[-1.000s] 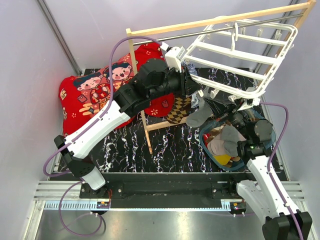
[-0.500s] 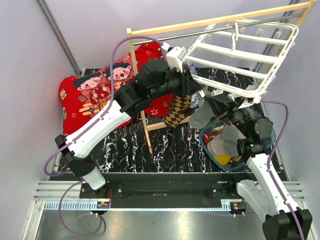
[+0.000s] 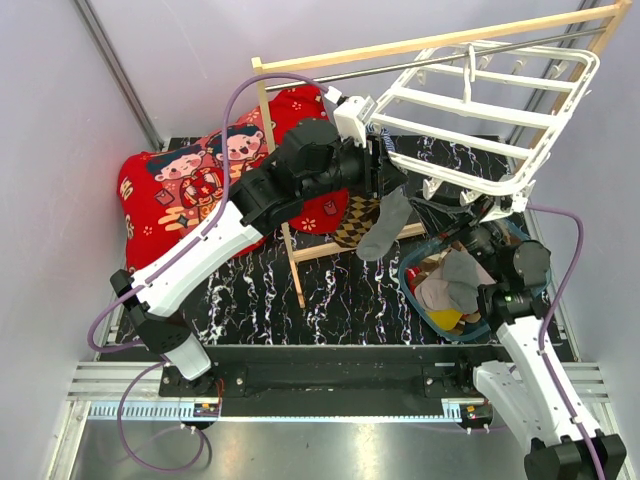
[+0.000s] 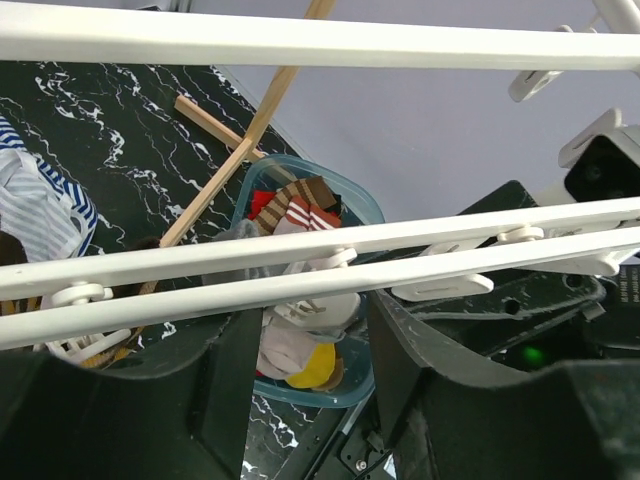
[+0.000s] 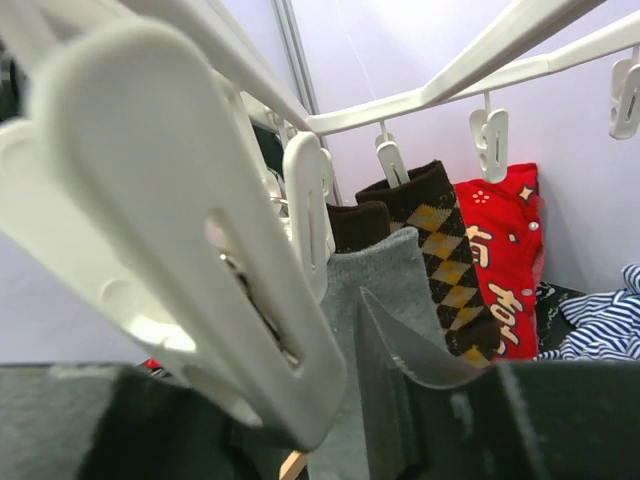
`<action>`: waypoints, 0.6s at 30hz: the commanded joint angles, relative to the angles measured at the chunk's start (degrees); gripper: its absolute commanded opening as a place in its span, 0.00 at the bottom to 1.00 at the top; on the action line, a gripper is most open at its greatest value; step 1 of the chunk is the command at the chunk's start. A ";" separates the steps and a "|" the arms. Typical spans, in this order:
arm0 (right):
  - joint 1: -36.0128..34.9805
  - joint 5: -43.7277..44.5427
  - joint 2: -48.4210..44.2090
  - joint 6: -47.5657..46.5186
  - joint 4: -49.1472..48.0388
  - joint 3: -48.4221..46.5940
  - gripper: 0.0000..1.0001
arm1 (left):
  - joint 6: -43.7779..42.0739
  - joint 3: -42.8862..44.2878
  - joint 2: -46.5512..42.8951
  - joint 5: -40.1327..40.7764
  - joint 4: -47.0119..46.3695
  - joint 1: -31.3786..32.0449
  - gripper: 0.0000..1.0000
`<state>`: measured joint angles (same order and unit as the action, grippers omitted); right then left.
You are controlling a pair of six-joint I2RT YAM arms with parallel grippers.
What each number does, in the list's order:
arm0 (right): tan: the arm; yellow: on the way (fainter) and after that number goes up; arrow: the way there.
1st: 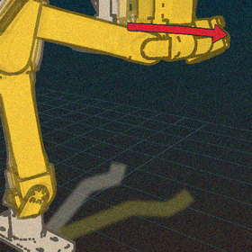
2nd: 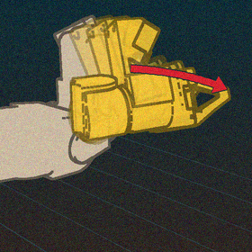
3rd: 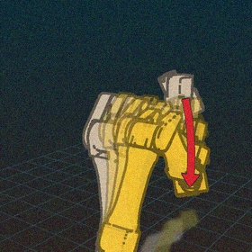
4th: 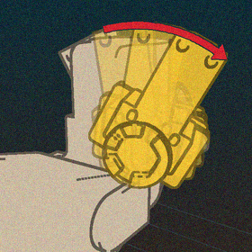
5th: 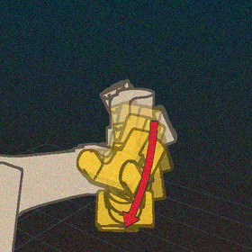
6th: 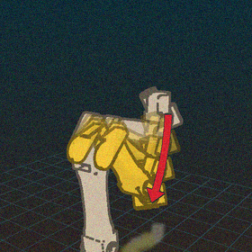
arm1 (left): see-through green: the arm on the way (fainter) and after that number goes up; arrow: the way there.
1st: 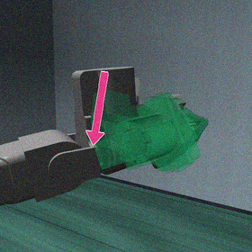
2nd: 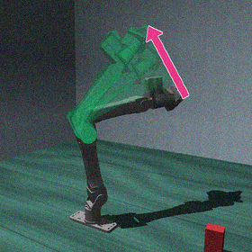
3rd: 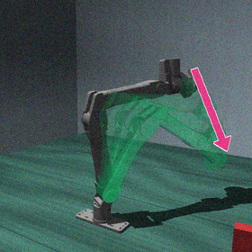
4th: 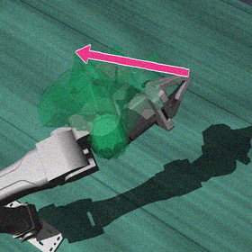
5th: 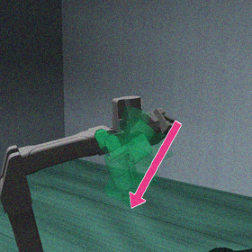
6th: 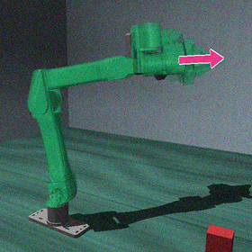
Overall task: Clip the socks to the hanger
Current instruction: Clamp the sock onto the hanger.
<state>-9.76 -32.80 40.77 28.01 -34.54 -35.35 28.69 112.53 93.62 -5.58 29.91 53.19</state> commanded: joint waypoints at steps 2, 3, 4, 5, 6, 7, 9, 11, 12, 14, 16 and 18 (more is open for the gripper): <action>-0.35 3.17 -3.59 -3.31 5.44 -1.21 0.41 | -1.79 1.64 0.07 1.98 -2.67 0.07 0.52; -0.35 4.57 -4.73 -3.66 8.93 -1.12 0.45 | -2.05 1.47 -0.02 2.42 -2.75 0.07 0.55; -0.35 5.28 -5.43 -4.45 10.97 -1.21 0.48 | -2.32 1.29 -0.37 3.38 -2.67 -0.01 0.55; -0.35 5.72 -6.14 -4.89 12.73 -0.77 0.50 | -2.58 1.11 -0.55 3.74 -2.75 -0.10 0.55; -0.44 6.51 -7.80 -5.16 16.40 -0.42 0.53 | -2.67 0.59 -0.64 3.91 -3.19 -0.45 0.56; -0.35 6.95 -8.77 -5.16 18.09 0.37 0.55 | -2.67 0.32 -1.07 4.00 -3.37 -0.72 0.57; -0.35 7.40 -11.40 -4.63 22.39 1.25 0.58 | -2.32 -0.38 -1.43 4.00 -3.98 -1.33 0.57; -0.35 7.48 -13.17 -4.02 24.78 2.57 0.59 | -2.32 -1.08 -1.95 4.00 -4.16 -1.42 0.57; -0.35 7.74 -15.00 -3.67 26.96 2.92 0.61 | -2.32 -1.35 -2.22 3.92 -4.33 -1.68 0.57; -0.35 8.01 -17.12 -3.58 29.52 3.71 0.62 | -2.23 -1.87 -2.74 3.91 -4.42 -1.68 0.59; -0.35 8.19 -18.09 -3.75 30.85 4.24 0.64 | -2.23 -2.40 -3.36 3.83 -4.77 -1.68 0.59; -0.35 8.45 -18.80 -4.28 32.17 4.15 0.66 | -2.23 -2.75 -3.71 3.74 -5.12 -1.68 0.59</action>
<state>-9.76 -26.04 23.29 24.45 -7.35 -31.53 27.22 110.32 93.21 -2.72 28.73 51.51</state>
